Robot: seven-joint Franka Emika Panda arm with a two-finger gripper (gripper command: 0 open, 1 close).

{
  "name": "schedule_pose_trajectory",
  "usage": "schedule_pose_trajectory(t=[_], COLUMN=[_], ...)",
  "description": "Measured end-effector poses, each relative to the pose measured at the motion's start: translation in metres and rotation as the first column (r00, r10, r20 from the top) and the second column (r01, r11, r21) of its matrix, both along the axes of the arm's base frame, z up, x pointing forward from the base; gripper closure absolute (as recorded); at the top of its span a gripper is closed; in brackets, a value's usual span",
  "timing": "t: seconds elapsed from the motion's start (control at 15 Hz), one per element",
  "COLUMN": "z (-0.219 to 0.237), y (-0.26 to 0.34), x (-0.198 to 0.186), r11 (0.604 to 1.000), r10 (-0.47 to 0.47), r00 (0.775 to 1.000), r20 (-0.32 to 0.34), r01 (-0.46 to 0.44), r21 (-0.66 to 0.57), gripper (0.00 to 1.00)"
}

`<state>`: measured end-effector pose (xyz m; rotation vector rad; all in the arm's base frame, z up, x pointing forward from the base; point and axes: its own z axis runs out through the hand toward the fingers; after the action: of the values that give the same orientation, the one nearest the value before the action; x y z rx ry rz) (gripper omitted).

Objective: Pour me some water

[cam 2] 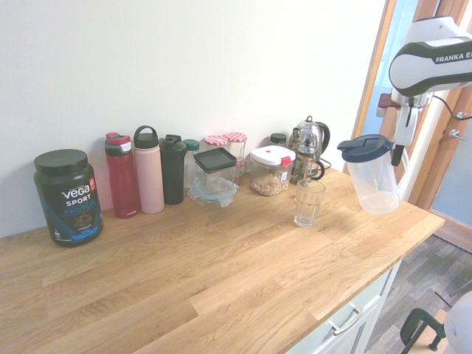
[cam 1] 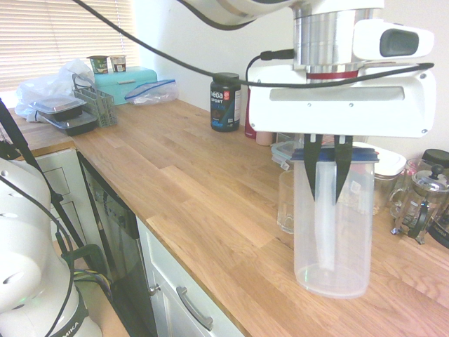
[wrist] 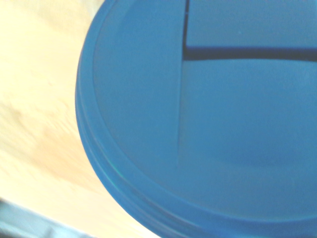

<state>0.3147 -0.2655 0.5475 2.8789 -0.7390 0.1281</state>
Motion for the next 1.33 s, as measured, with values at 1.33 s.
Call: schedule_pose_trajectory(t=[1.33], z=[0.007], y=[0.327], x=[-0.128], r11=[0.981], r10=[-0.156], r00=[0.946], r20=[0.283], r01=[0.116], r21=[0.155], gripper=[1.0])
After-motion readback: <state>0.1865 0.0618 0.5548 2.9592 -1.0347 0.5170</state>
